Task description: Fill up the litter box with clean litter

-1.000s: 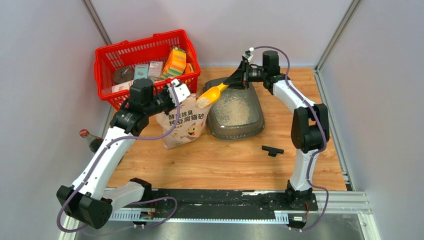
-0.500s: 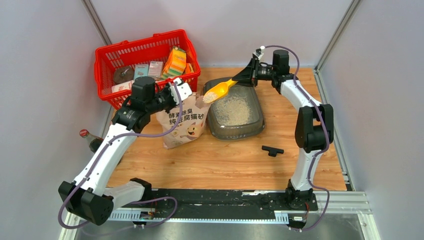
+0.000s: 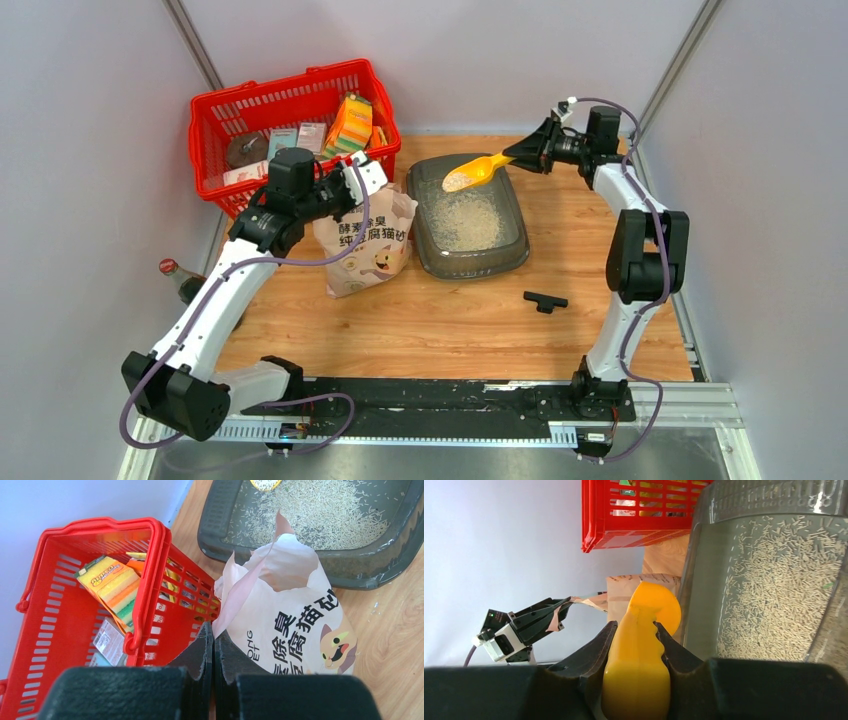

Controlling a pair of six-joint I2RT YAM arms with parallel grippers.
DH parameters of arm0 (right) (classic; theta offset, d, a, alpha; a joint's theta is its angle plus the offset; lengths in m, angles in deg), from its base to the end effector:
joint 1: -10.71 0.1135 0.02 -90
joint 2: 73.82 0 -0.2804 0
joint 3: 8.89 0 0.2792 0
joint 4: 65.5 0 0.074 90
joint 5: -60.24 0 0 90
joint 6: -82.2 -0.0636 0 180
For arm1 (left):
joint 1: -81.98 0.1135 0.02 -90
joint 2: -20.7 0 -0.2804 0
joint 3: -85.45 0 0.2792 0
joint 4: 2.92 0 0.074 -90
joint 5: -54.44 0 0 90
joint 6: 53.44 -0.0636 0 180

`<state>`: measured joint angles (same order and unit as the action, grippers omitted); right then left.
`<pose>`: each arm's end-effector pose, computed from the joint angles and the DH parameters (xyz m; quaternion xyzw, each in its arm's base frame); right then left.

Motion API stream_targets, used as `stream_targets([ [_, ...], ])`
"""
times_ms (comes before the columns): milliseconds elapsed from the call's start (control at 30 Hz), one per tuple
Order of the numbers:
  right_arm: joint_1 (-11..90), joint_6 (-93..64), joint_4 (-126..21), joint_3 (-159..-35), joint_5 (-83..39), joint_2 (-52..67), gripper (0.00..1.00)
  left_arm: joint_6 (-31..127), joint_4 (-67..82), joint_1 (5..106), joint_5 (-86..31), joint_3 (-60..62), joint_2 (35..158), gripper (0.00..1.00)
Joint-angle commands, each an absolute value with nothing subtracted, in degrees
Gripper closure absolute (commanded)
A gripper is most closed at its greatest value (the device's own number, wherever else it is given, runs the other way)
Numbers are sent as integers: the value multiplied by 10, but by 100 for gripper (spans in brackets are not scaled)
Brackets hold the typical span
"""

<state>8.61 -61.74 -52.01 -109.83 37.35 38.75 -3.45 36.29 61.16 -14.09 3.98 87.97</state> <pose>0.4923 0.0406 0.2742 0.0687 0.7602 0.6150 0.1981 0.2750 -0.1295 0.3843 0.5058 0.6640 -0.0669 0.5466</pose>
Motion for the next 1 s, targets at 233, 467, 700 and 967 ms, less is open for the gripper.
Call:
stream_targets([
  [233,86,-470,-375,-1174,285,409,100,-55,308,610,-134,20,850,100],
  [467,105,-445,-344,-1241,232,440,100,-65,319,610,-144,32,834,100],
  [700,132,-424,-327,-1268,193,457,100,-69,323,610,-143,27,835,100],
  [967,124,-398,-316,-1277,163,444,100,-64,323,610,-126,30,835,100],
])
